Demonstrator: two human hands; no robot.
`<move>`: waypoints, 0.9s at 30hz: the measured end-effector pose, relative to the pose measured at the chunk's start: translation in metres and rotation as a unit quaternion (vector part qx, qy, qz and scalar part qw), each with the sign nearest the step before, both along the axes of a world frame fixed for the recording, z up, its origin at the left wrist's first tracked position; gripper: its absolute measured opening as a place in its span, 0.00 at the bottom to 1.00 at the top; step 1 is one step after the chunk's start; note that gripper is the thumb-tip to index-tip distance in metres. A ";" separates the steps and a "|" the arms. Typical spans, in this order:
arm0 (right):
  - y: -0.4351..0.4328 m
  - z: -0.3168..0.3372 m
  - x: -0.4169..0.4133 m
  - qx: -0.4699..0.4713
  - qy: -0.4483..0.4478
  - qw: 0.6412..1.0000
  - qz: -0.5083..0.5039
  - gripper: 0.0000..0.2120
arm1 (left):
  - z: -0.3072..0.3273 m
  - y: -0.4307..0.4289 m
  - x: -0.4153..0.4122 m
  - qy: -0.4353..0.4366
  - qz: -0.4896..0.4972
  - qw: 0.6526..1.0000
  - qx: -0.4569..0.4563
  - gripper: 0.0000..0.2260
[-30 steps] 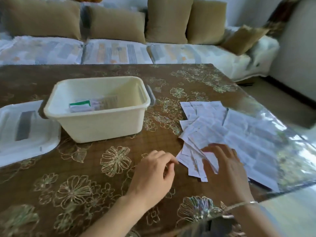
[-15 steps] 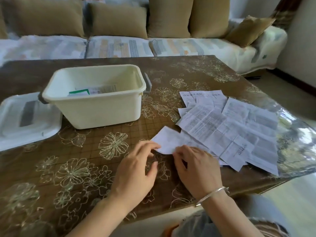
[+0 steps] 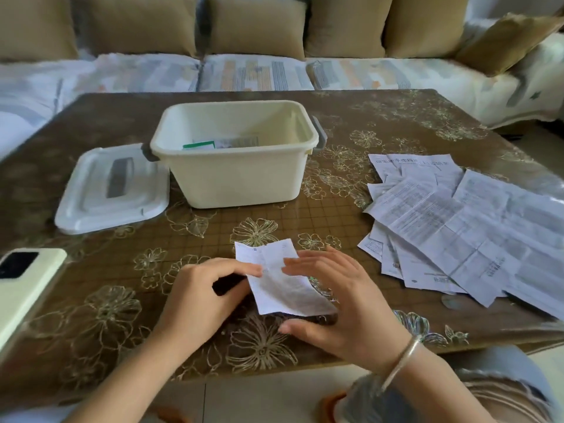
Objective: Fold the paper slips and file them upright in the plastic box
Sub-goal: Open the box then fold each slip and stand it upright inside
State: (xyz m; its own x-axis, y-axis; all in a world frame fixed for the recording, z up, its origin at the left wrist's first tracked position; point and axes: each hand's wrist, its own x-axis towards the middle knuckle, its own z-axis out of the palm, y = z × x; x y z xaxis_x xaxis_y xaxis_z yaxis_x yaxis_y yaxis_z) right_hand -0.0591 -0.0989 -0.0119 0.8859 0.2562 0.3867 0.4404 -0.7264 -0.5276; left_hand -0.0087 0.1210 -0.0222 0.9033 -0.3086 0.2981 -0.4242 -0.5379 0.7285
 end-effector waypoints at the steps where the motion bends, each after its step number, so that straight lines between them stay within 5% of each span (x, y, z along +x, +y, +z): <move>1: -0.002 -0.004 0.003 -0.011 0.001 1.000 -0.002 0.25 | 0.001 0.005 0.000 0.021 -0.008 1.000 -0.016 0.14; 6: 0.002 -0.014 0.005 -0.018 -0.028 0.999 -0.014 0.09 | 0.003 0.012 0.002 0.081 -0.045 0.995 -0.048 0.16; 10: 0.008 -0.014 0.005 -0.042 -0.041 0.998 -0.029 0.07 | -0.004 0.012 -0.003 -0.018 -0.047 0.998 0.043 0.11; 13: 0.012 -0.013 0.007 -0.025 -0.019 0.999 -0.032 0.09 | -0.006 0.012 -0.007 -0.060 -0.015 0.997 0.048 0.08; 17: 0.015 -0.017 0.011 0.035 0.024 0.994 -0.101 0.18 | -0.010 0.010 -0.005 -0.070 0.068 0.994 0.051 0.18; 27: 0.027 -0.024 0.014 -0.021 -0.018 0.975 -0.222 0.24 | -0.011 -0.004 0.002 -0.083 0.136 0.976 0.150 0.11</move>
